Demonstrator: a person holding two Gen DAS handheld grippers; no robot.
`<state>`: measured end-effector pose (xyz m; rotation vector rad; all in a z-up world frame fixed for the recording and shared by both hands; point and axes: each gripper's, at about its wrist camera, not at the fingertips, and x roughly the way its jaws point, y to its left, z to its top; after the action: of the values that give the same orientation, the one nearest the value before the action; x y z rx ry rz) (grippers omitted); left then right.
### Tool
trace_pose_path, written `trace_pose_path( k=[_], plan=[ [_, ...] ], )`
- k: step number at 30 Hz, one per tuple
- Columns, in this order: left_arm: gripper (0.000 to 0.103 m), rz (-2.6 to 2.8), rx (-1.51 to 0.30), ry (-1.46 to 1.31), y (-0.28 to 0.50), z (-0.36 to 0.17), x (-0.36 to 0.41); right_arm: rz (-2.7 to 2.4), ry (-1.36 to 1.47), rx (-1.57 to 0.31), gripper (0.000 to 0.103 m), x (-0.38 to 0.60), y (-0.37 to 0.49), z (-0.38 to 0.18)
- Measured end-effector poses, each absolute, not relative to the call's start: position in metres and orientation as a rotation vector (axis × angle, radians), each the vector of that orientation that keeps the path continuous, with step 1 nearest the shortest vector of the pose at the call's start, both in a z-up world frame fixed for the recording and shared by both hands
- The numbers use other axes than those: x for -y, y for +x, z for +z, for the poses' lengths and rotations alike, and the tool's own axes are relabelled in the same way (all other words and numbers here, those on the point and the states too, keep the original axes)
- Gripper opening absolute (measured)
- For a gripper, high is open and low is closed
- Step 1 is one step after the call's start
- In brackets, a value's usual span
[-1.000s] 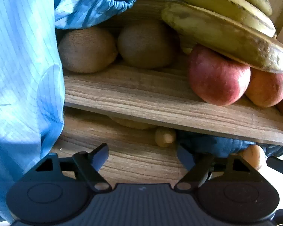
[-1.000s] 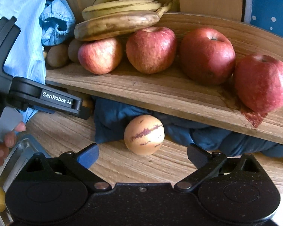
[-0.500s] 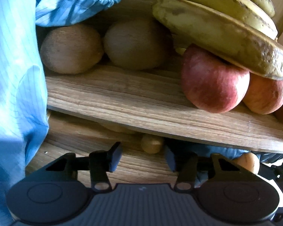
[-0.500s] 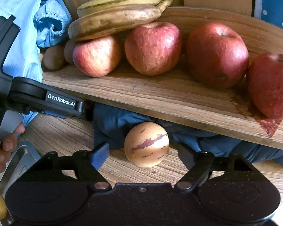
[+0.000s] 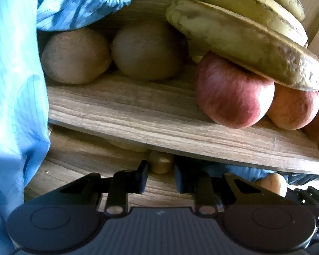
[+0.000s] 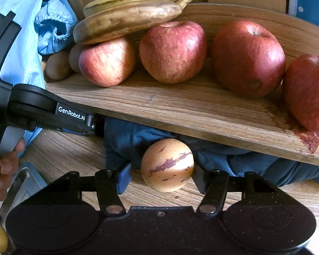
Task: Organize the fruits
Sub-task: 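Grasp a small tan fruit with the left tool while the right tool grasps the striped pepino, then carry the tan fruit and the striped pepino back over the steel tray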
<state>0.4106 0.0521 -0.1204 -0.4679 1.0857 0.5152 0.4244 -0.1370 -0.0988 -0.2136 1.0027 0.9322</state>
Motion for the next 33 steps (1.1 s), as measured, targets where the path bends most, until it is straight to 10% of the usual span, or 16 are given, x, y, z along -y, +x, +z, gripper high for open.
trace_pose_path(
  k=[33],
  plan=[
    [0.028,0.477,-1.060,-0.467,0.340,-0.106,-0.063,0.893,-0.163,-0.967,0.049,0.159,0.361,-0.070]
  ],
)
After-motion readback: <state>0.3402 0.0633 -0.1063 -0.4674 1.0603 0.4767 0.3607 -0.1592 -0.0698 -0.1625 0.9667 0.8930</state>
